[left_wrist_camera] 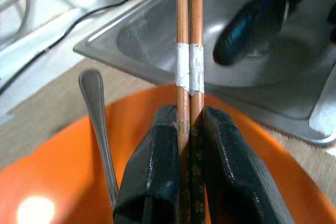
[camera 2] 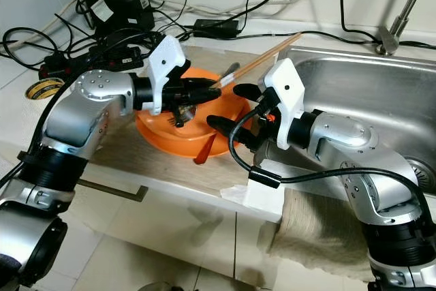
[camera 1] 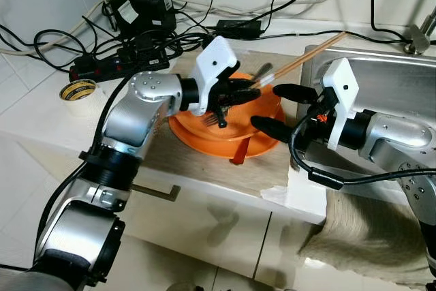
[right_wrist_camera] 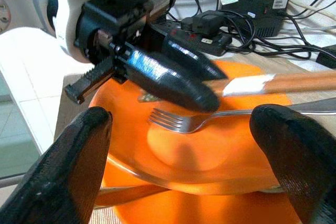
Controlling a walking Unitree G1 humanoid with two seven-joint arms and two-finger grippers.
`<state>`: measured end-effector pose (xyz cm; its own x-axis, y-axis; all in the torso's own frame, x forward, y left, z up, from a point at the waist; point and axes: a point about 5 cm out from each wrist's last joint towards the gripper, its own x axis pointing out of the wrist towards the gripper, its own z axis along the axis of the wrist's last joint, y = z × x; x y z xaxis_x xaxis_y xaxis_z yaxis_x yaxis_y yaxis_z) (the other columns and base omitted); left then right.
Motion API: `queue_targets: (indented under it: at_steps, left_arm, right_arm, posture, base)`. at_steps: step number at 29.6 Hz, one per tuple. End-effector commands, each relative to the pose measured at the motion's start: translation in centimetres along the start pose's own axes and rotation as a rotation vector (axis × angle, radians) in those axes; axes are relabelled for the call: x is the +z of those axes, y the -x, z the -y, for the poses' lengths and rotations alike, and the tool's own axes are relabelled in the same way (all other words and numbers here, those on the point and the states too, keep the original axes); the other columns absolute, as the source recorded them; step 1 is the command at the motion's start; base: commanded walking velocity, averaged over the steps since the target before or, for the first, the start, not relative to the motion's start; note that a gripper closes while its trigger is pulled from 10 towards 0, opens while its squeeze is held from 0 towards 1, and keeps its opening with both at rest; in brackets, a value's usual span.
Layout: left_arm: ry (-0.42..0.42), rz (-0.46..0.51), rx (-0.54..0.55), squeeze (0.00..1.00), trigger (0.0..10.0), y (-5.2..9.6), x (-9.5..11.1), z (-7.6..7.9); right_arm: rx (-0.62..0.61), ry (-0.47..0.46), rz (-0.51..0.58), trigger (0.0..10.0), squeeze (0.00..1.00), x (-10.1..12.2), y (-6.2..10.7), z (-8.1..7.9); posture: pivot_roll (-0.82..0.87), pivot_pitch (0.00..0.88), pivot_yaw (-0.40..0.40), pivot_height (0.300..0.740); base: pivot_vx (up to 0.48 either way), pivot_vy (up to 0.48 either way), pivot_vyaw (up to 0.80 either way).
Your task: Kitchen organization
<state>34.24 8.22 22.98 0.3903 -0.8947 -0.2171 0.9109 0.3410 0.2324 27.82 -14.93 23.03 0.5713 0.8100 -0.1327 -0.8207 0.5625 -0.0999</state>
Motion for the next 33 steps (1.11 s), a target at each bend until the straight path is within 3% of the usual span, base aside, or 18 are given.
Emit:
queue_targets:
  at_steps: [1, 5, 8, 22, 33]
  left_arm:
    - [-0.004, -0.026, 0.01, 0.0, 0.0, 0.6, -0.6, -0.4]
    - [-0.003, -0.042, 0.064, 0.0, 0.0, 1.6, -0.9, -1.8]
    - [-0.008, -0.032, 0.064, 0.0, 0.0, 1.7, -0.5, -2.0]
    - [-0.038, 0.109, -0.035, 0.0, 0.0, 1.7, 2.7, -0.3]
    - [-0.024, 0.136, -0.09, 0.0, 0.0, 2.0, 3.1, 1.0]
  right_arm:
    - [-0.008, 0.026, 0.016, 10.0, 0.0, 0.7, 0.3, 0.4]
    - [-0.025, 0.038, 0.003, 10.0, 0.0, 0.6, 0.7, 0.9]
    - [-0.031, 0.038, 0.002, 10.0, 0.0, 0.6, 0.8, 0.9]
    - [-0.063, 0.026, 0.012, 10.0, 0.0, 0.2, 0.9, 1.5]
    - [-0.114, 0.042, 0.025, 10.0, 0.0, 0.2, 1.0, 2.6]
  posture:
    - [-0.04, 0.0, 0.082, 0.74]
    - [-0.05, 0.0, 0.085, 0.74]
    - [-0.05, 0.0, 0.086, 0.74]
    - [-0.05, 0.0, 0.088, 0.74]
    - [-0.04, 0.0, 0.084, 0.74]
  base:
    - [0.0, 0.0, 0.0]
    - [0.0, 0.0, 0.0]
    - [0.0, 0.0, 0.0]
    - [0.0, 0.0, 0.0]
    - [0.0, 0.0, 0.0]
